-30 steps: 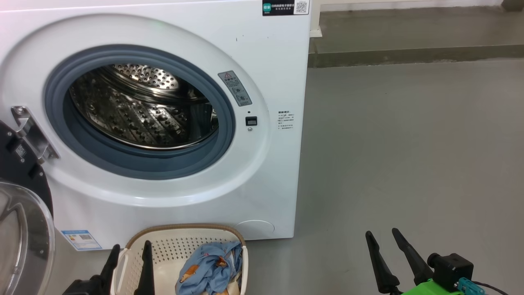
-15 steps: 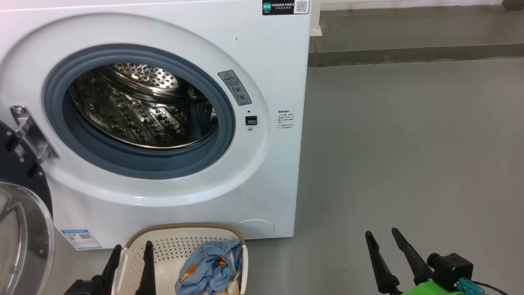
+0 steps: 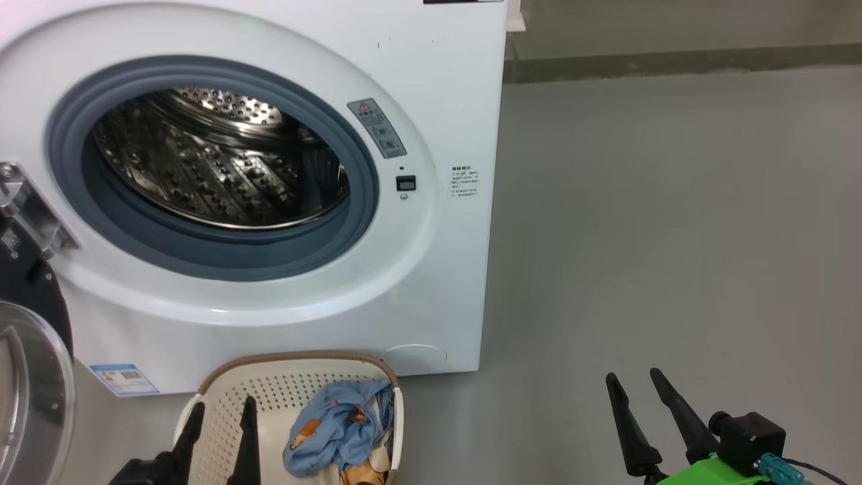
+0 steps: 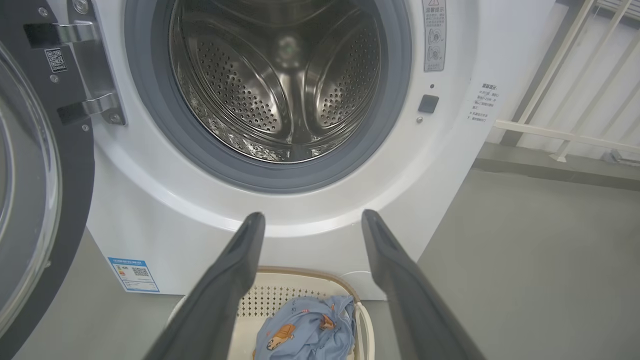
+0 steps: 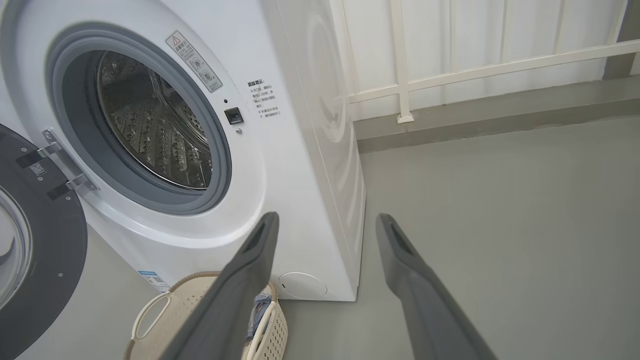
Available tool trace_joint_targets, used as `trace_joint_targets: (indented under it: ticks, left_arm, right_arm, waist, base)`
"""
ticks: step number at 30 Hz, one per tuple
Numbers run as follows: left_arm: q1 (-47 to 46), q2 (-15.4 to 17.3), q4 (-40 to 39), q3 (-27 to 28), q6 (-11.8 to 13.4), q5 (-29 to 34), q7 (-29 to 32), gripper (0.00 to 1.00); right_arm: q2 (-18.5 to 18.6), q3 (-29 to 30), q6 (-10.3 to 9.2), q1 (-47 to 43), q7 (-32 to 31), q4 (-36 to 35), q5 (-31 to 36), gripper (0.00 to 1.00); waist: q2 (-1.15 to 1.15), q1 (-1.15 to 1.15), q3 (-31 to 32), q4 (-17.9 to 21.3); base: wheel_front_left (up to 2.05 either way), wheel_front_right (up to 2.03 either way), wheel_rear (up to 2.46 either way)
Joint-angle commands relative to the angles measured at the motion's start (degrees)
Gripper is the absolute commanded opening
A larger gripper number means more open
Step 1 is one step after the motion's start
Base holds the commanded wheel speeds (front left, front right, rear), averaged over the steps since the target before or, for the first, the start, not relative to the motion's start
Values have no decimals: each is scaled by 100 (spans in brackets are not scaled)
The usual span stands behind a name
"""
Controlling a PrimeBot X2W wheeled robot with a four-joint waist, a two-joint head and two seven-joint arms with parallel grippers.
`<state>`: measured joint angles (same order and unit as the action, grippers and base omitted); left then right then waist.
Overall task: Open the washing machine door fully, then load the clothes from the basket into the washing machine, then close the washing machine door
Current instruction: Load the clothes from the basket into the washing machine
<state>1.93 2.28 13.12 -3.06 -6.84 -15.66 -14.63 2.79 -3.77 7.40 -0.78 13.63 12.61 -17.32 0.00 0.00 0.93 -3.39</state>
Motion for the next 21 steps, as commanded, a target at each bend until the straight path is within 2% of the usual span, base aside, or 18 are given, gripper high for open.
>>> trace_joint_targets:
  ticks: [1, 12, 21]
  left_arm:
    - [-275, 60, -101, 163, -15, -43, -37, 100]
    - [-911, 60, 204, 20, -33, -85, -37, 100]
    - [-1711, 67, 881, -124, -58, 50, -37, 100]
  right_arm:
    - [9, -122, 9, 247, -1, -162, 58, 100]
    - [9, -29, 9, 548, -24, -400, 197, 100]
    - [9, -12, 9, 777, -13, -547, 332, 100]
  waist:
    - [0, 0, -119, 37]
    - [0, 0, -1134, 265]
    - [0, 0, -2065, 527]
  base:
    - [0, 0, 0]
    - [0, 0, 0]
    - [0, 0, 0]
